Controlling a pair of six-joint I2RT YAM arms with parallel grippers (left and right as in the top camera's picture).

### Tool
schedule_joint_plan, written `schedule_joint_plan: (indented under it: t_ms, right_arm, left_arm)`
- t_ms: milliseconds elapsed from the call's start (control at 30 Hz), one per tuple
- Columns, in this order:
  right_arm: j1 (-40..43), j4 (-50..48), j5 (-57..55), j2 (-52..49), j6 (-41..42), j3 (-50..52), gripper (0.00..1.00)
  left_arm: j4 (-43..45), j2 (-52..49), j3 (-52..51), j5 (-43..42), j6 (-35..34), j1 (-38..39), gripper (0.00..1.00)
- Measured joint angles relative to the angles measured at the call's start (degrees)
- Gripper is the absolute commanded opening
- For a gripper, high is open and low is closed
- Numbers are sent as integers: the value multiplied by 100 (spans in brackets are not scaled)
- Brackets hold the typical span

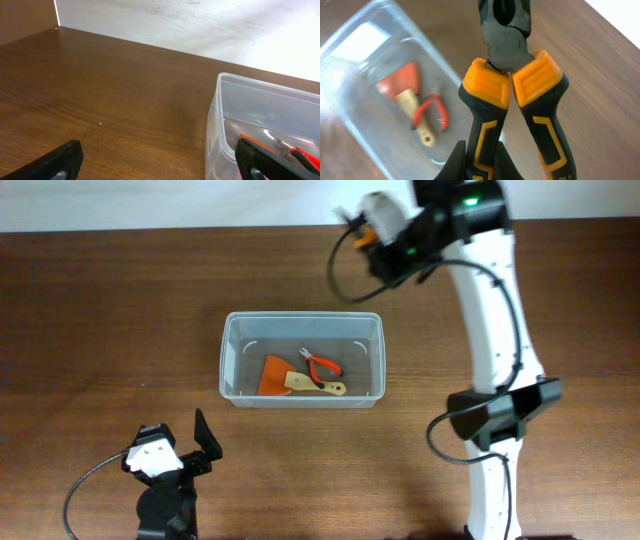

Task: Pack container
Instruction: 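Carry the orange pliers into the container and release them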

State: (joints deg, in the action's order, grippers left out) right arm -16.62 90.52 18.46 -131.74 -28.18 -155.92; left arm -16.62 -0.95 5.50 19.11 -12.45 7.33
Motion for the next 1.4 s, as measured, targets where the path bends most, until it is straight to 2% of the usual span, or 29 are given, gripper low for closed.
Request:
schedule_joint_plan:
  t_ms: [300,533,767,1033,1300,1367,1400]
  right_arm:
    - [-1270,103,229,0,-938,0,4]
    - [-1641,212,212,0,-1108,302,4]
    - [-1676,153,-271,0,-1128,1572,4]
    - [-1676,-901,-511,0,-1145,3195,4]
    - [-1676,-1978,-627,0,-1147,4256,4]
    - [-1676,-2135,-723,0,-1147,4347,27]
    - [-1676,-2275,-796,-2,-1147,4365,61]
  left_arm:
    - [0,0,0,0,0,0,99]
    - [0,0,0,0,0,0,99]
    - [0,0,0,0,0,0,99]
    - [0,0,0,0,0,0,99]
    - [0,0,0,0,0,0,99]
    - [0,0,0,0,0,0,99]
    - [0,0,0,0,0,0,99]
